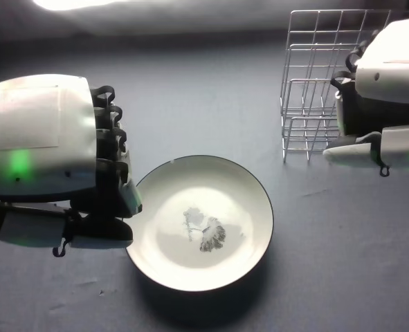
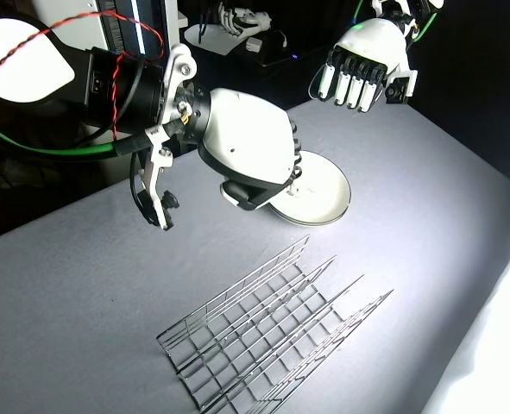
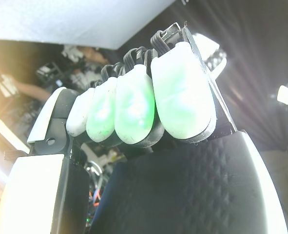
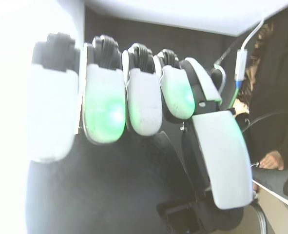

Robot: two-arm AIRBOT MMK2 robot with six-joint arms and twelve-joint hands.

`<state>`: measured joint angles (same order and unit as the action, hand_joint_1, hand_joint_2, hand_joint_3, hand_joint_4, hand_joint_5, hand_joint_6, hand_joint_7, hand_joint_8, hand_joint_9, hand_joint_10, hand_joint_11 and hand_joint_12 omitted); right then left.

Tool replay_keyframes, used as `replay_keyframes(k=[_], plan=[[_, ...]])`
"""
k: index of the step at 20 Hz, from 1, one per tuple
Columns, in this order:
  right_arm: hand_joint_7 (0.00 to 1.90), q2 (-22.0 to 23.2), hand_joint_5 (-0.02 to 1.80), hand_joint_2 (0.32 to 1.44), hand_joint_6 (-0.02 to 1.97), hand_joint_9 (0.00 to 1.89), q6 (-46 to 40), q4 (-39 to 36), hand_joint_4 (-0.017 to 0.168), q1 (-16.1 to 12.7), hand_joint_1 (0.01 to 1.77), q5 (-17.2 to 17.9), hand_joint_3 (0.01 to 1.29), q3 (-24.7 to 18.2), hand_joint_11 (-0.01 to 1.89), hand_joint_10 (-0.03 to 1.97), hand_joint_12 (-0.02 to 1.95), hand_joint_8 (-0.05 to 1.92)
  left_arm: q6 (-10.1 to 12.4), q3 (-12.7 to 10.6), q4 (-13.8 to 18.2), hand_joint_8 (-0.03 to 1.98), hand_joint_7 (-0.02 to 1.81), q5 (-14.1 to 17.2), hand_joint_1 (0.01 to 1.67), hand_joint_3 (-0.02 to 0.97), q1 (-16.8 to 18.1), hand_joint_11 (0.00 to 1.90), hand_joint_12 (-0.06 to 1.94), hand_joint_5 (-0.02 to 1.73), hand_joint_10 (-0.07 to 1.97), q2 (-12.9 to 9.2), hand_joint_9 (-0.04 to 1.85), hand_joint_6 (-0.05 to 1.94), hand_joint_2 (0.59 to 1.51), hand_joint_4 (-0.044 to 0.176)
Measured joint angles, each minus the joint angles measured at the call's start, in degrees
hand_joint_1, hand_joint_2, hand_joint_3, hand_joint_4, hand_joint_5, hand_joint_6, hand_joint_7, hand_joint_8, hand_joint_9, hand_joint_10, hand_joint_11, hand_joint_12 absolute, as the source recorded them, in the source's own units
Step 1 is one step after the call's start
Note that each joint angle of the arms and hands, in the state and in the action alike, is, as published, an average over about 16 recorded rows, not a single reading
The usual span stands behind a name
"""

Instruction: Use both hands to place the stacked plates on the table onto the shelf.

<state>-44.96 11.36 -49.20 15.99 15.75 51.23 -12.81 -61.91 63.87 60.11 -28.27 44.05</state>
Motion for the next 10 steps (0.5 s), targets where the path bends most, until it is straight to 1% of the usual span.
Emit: replay_keyframes(k=[1, 2, 4, 8, 9, 10], plan=[[1.14, -0.01, 1.04, 1.23, 1.28, 1.18, 0.00, 0.00, 0.027, 0.00, 0.35, 0.01, 0.08, 0.01, 1.18, 1.28, 1.25, 1.27, 0.13, -0.02, 0.14, 0.57, 0.45, 0.02, 0.15, 0.021, -0.01, 0.56, 0.57, 0.43, 0.55, -0.04, 0.51, 0.61, 1.170, 0.027], [1.02, -0.02, 0.93, 1.22, 1.15, 1.05, 0.00, 0.00, 0.025, 0.01, 0.31, 0.04, 0.08, 0.03, 1.06, 1.15, 1.12, 1.14, 0.38, -0.06, 0.39, 0.51, 0.40, 0.06, 0.14, 0.021, -0.04, 0.50, 0.51, 0.38, 0.50, -0.10, 0.46, 0.54, 1.166, 0.023], [0.85, -0.04, 0.77, 1.20, 0.95, 0.87, 0.00, -0.01, 0.020, 0.02, 0.26, 0.07, 0.07, 0.06, 0.87, 0.95, 0.92, 0.94, 0.87, -0.17, 0.81, 0.42, 0.34, 0.13, 0.12, 0.021, -0.07, 0.42, 0.42, 0.32, 0.41, -0.26, 0.38, 0.45, 1.160, 0.018], [0.63, -0.07, 0.58, 1.16, 0.71, 0.65, 0.01, -0.01, 0.015, 0.03, 0.20, 0.12, 0.05, 0.11, 0.65, 0.71, 0.68, 0.70, 1.99, -0.46, 1.94, 0.31, 0.26, 0.32, 0.09, 0.021, 0.08, 0.31, 0.31, 0.24, 0.31, -0.53, 0.29, 0.33, 1.153, 0.012], [0.56, -0.09, 0.51, 1.14, 0.63, 0.57, 0.01, -0.02, 0.013, 0.04, 0.18, 0.11, 0.05, 0.14, 0.57, 0.62, 0.60, 0.62, 2.36, -0.59, 2.37, 0.24, 0.20, 0.42, 0.07, 0.022, 0.16, 0.25, 0.23, 0.19, 0.24, -0.60, 0.23, 0.26, 1.146, 0.007], [0.46, -0.12, 0.42, 1.12, 0.51, 0.47, 0.02, -0.02, 0.010, 0.05, 0.14, 0.11, 0.05, 0.19, 0.47, 0.51, 0.48, 0.50, 2.83, -0.78, 2.90, 0.12, 0.11, 0.59, 0.04, 0.023, 0.26, 0.15, 0.12, 0.11, 0.12, -0.67, 0.14, 0.14, 1.134, -0.003]])
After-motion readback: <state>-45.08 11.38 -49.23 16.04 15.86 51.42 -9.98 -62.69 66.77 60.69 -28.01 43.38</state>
